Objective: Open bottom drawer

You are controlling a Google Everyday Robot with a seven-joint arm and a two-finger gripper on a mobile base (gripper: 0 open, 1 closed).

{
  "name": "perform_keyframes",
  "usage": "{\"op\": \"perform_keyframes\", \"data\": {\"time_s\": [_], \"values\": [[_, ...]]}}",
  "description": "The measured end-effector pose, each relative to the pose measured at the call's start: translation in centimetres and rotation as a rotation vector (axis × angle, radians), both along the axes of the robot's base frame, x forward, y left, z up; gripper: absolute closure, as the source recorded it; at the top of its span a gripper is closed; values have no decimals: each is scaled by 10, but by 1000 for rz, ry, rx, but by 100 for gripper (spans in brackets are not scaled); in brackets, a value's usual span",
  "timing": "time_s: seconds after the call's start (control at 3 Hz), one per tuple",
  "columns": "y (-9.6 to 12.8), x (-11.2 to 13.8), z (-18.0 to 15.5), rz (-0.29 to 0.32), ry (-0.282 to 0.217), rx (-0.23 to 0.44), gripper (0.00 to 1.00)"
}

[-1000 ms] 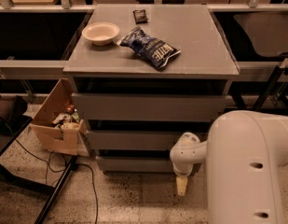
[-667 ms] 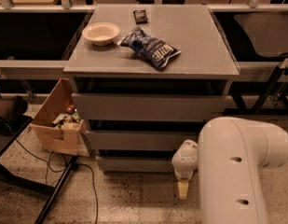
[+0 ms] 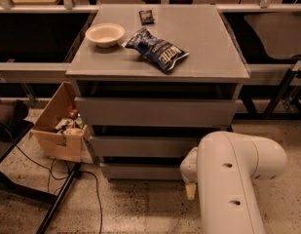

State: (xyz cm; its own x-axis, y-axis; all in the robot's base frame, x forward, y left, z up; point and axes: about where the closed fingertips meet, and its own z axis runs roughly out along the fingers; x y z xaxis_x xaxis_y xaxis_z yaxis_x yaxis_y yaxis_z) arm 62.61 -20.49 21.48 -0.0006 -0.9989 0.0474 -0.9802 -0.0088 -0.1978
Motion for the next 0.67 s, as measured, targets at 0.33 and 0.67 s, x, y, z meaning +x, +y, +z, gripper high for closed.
{"op": "perform_keyframes", "data": {"time_s": [0.33, 0.67], "values": [[8, 17, -18, 22, -11, 28, 0], [17, 25, -34, 30, -5, 63, 17]]}}
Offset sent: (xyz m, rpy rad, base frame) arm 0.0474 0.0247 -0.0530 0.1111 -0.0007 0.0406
